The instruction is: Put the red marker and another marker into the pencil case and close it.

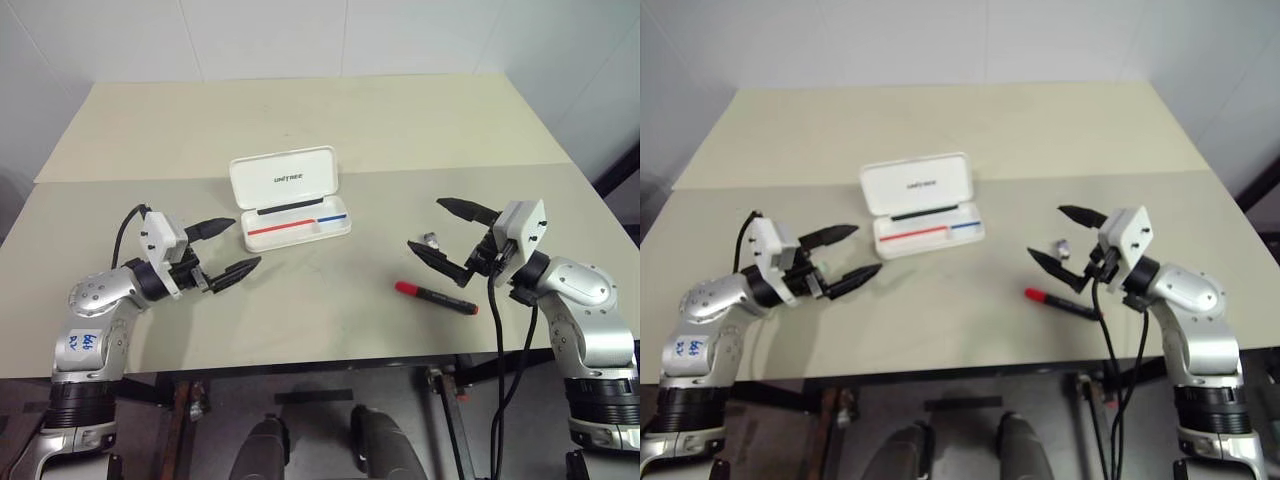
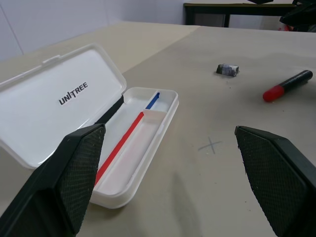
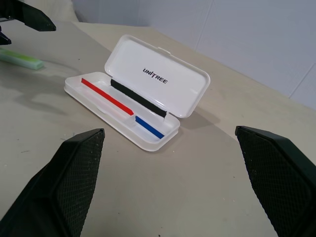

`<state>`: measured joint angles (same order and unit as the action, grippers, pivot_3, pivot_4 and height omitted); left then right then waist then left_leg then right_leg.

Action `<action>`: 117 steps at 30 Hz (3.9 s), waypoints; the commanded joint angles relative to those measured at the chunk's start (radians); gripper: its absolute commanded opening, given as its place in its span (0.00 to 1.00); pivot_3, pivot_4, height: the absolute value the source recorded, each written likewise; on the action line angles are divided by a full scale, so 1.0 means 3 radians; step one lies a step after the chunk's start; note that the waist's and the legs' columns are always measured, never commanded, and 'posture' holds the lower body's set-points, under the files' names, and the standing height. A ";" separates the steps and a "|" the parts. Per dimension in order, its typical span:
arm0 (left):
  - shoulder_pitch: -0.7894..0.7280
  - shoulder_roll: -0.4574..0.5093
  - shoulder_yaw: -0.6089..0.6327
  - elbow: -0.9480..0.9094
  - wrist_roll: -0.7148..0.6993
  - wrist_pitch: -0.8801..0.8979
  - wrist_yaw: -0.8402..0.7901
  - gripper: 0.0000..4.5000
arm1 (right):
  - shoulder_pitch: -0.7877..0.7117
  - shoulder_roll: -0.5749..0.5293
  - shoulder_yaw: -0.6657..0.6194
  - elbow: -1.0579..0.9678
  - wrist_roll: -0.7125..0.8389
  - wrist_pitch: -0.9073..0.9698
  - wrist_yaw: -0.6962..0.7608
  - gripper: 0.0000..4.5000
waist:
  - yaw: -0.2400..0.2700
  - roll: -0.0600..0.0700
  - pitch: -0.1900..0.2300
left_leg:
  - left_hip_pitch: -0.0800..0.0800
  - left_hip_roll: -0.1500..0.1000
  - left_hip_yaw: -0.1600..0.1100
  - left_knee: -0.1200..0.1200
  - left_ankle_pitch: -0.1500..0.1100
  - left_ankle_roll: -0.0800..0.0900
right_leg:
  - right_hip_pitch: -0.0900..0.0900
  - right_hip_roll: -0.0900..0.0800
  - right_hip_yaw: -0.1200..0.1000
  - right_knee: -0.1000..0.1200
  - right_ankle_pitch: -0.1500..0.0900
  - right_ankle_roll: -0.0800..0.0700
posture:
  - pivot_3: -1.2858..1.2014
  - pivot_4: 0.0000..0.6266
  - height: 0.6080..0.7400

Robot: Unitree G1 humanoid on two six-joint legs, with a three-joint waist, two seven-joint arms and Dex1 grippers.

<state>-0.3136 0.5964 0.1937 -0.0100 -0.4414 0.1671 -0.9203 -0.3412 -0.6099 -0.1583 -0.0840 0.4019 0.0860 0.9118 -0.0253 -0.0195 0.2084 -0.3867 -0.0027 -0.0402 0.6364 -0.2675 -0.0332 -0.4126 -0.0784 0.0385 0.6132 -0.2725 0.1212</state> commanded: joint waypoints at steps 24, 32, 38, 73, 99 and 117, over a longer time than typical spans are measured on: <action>-0.0481 0.0255 -0.0084 0.0872 0.0227 -0.0476 -0.0478 0.80 | -0.0408 -0.0021 0.0323 -0.0093 0.0196 0.0200 0.0458 1.00 | 0.0003 0.0000 0.0000 | -0.0002 0.0000 -0.0001 0.0005 0.0000 0.0000 | -0.0001 0.0000 -0.0001 0.0004 0.0000 0.0000 | 0.52 0.24 1.00; -0.0644 0.0144 -0.0247 0.0998 0.0401 -0.0592 -0.0430 0.64 | -0.0392 0.0020 0.0350 -0.0191 0.0165 0.0226 0.0377 1.00 | 0.0004 0.0000 0.0000 | -0.0003 -0.0001 -0.0002 0.0007 0.0000 0.0000 | -0.0001 0.0000 -0.0002 0.0005 0.0000 0.0000 | 0.52 0.24 1.00; -0.0963 0.0106 -0.0561 0.1427 0.0773 -0.0720 -0.0408 0.64 | -0.0397 0.0024 0.0361 -0.0256 0.0168 0.0271 0.0337 1.00 | 0.0004 0.0000 0.0000 | -0.0002 -0.0001 -0.0002 0.0010 0.0000 0.0000 | -0.0001 0.0001 -0.0003 0.0009 0.0000 0.0001 | 0.52 0.24 1.00; -0.2212 -0.0285 -0.1178 0.3165 0.1674 -0.0874 -0.0508 0.12 | -0.0368 0.0054 0.0302 -0.0341 0.0188 0.0192 0.0292 1.00 | -0.0001 -0.0003 0.0001 | -0.0008 -0.0004 -0.0003 0.0036 -0.0001 0.0002 | -0.0001 0.0003 -0.0002 0.0024 0.0002 0.0005 | 0.52 0.24 1.00; -0.1037 -0.0091 -0.1228 0.0784 0.1264 -0.0087 -0.1024 0.01 | -0.0379 0.0139 0.0353 -0.0138 0.0175 0.0066 0.0411 1.00 | 0.0001 -0.0002 0.0001 | -0.0013 -0.0002 -0.0003 0.0034 -0.0006 0.0007 | -0.0001 0.0002 0.0000 0.0023 0.0000 0.0007 | 0.52 0.24 1.00; -0.0727 -0.0086 -0.1266 0.0620 0.1161 0.0121 -0.0973 0.31 | -0.0289 0.0156 0.0357 -0.0140 0.0159 0.0027 0.0445 1.00 | -0.0001 -0.0002 0.0001 | -0.0006 -0.0002 -0.0004 0.0036 -0.0004 0.0004 | 0.0000 0.0002 0.0001 0.0024 -0.0001 0.0003 | 0.52 0.24 1.00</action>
<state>-0.5457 0.5697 -0.1759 0.1949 -0.0809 0.1899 -1.2068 -0.4211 -0.5609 -0.0437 -0.1034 0.4408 0.1090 1.0418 -0.0254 -0.0202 0.2087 -0.3885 -0.0033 -0.0412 0.6476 -0.2686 -0.0321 -0.4125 -0.0779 0.0389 0.6207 -0.2728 0.1223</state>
